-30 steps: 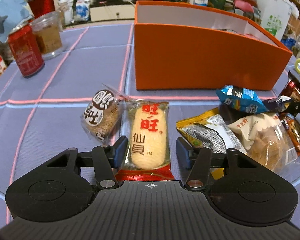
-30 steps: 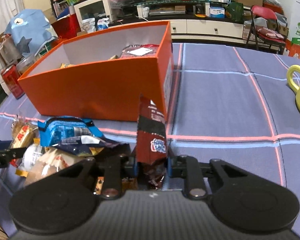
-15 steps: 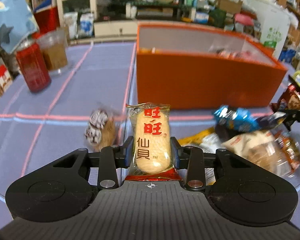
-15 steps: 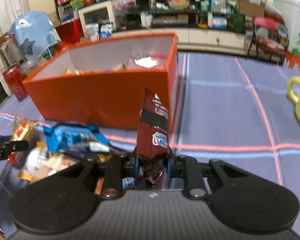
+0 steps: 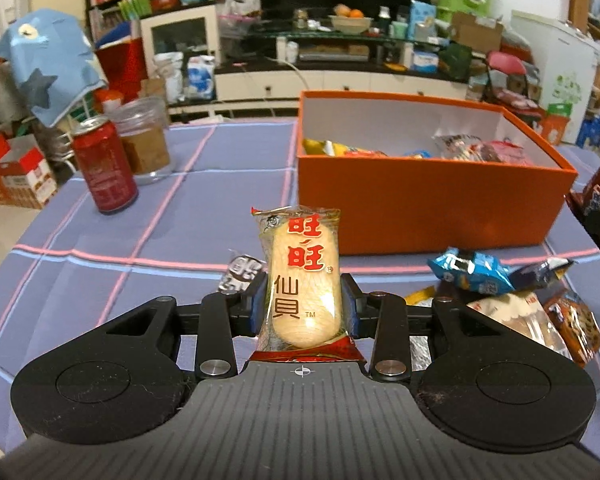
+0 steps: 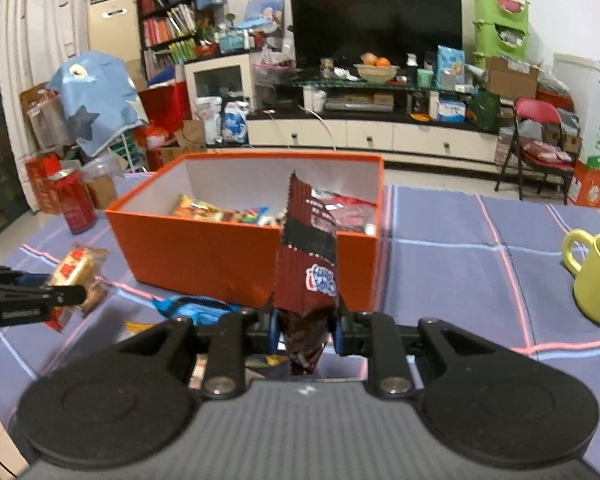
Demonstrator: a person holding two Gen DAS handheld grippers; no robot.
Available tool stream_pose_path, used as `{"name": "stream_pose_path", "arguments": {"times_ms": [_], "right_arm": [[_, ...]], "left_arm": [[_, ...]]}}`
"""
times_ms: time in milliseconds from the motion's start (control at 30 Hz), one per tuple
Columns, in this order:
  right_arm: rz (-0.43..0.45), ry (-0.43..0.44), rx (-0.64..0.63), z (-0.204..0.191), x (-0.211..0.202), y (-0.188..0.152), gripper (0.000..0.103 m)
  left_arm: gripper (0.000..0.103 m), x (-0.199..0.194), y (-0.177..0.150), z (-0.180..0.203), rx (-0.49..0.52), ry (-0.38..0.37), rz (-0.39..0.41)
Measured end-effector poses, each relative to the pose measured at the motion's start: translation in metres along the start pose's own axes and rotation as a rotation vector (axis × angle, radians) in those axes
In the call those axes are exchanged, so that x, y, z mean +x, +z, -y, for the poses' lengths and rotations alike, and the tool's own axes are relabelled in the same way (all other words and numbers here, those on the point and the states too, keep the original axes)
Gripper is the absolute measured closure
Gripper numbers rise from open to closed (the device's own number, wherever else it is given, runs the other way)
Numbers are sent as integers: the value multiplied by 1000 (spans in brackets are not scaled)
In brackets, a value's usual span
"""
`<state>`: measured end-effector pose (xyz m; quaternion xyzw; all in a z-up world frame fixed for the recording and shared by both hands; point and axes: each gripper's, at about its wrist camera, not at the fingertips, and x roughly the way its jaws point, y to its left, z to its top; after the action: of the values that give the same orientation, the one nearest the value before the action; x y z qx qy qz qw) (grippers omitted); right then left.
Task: Organize snacks
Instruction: 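Carry both snacks over the orange box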
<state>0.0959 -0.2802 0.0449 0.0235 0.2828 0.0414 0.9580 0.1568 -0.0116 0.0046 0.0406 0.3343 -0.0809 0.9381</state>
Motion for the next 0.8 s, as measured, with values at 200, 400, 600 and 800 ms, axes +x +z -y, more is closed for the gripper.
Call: {"name": "stream_pose_path", "arguments": {"times_ms": [200,400,600,800], "right_arm": [[0,13,-20,-12,1,1,80],[15,12,-16,-15,-1,3,80],[20,17,-16,-16,-3,2,80],[32,21,-12,-17,-6,6,79]], "left_arm": [[93,0,2,1,9,7,6],[93,-1,3,3,17,4,9],[93,-2,2,3,20,7,10],[93,-4,5,8,33,13,26]]}}
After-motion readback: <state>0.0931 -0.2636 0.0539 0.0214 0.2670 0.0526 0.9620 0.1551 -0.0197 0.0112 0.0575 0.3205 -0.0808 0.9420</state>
